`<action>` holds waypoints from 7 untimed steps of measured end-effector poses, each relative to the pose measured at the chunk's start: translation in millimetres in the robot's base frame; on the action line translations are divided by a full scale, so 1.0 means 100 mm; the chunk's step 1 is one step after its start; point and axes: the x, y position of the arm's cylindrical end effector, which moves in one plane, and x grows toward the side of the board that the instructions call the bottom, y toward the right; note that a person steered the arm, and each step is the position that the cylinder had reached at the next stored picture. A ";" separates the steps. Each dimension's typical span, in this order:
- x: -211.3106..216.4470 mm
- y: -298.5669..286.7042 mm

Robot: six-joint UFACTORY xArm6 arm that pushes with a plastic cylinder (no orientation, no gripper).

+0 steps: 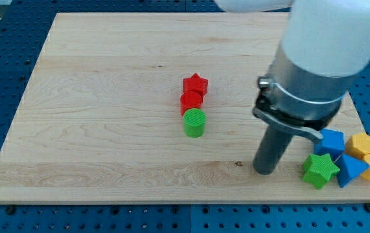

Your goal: Push the green circle to the left of the blue cube

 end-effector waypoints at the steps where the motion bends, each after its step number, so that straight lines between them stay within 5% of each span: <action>1: -0.01 -0.47; 3: -0.50 -1.50; 7: -0.73 -1.22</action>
